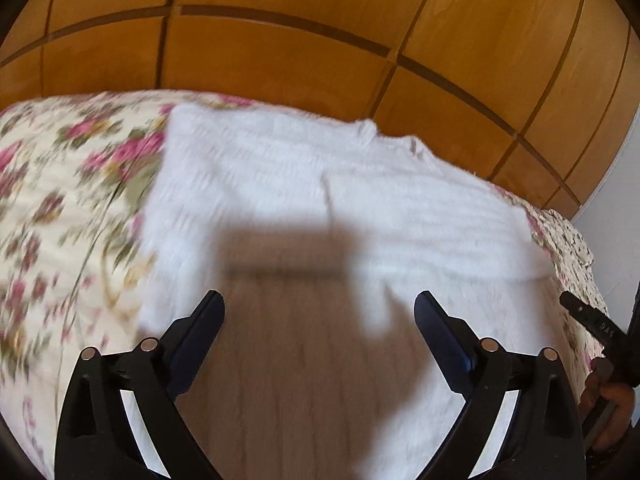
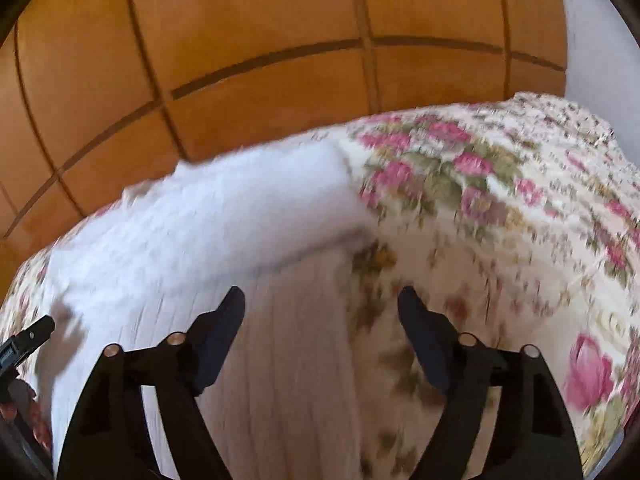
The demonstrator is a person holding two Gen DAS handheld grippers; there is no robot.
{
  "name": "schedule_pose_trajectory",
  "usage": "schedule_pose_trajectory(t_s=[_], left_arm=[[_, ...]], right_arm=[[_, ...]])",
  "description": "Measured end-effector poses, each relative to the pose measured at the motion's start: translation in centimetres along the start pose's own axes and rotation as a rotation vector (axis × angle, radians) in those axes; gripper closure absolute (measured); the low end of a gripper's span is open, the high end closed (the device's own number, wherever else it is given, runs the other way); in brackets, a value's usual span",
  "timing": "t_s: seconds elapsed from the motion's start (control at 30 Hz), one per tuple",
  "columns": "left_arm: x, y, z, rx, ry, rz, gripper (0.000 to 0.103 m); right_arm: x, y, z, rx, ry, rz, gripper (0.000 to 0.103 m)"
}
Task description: Fold small clothes
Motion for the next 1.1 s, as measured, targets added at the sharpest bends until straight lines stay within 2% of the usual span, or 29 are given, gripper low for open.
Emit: schedule_pose_trajectory(t_s=[0.1,0.23,0.5,0.63,0.8,0.9,0.97,1.07,1.1], left_arm=[[0.7,-1.5,0.8,0.026,-0.001,0.007,0.008],[2.6,-2.8,1.6,0.036,-0.001,-0.014,0.008],[5.5,-5.7,2.0,-0.055,0.024,-0.044,0.007],[6.4,-6.8,3.1,-0.048,0.041,-0.035,0.007],[8.3,-8.3,5.1,0.066,-0.081,-0.038,0.007],[9.4,-9.3,5.0,0.094,-0.157,-0.034,0.009],[9.8,-9.9,4.9,0.101,-0.194,-0.027,0.022],[10.2,-11.1,4.5,0.102,-0.24,-0.016,0.033],[10.4,-11.6,4.3,0.101,-0.256,-0.014,0.034]], right_arm=[[-0.7,-2.2,-0.3,-0.025,0.0,0.045,0.027],[0.7,-2.6,-0.6,-0.069,0.046,0.021,0.028],[3.6,-4.5,-1.1,-0.084,0.137,0.024,0.028],[4.8,-5.8,-1.9,-0.109,0.19,0.029,0.028],[6.0,-7.3,-2.8,-0.12,0.253,0.052,0.028],[6.7,-8.2,-2.8,-0.11,0.296,0.058,0.029],[7.1,-8.7,-2.7,-0.11,0.333,0.063,0.033],[7.6,-9.8,-2.5,-0.143,0.411,0.074,0.04],[7.8,-10.2,-2.5,-0.15,0.433,0.079,0.042]])
Point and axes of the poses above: each gripper's, at about its wrist camera, not at the fingertips, and x roughly against the way its jaws point, z to its left, y to its top, the point moved 10 cm from there along -x, roughly the way its jaws point, and after that the axes turned 5 degrees about z, right-handed, at the moved point
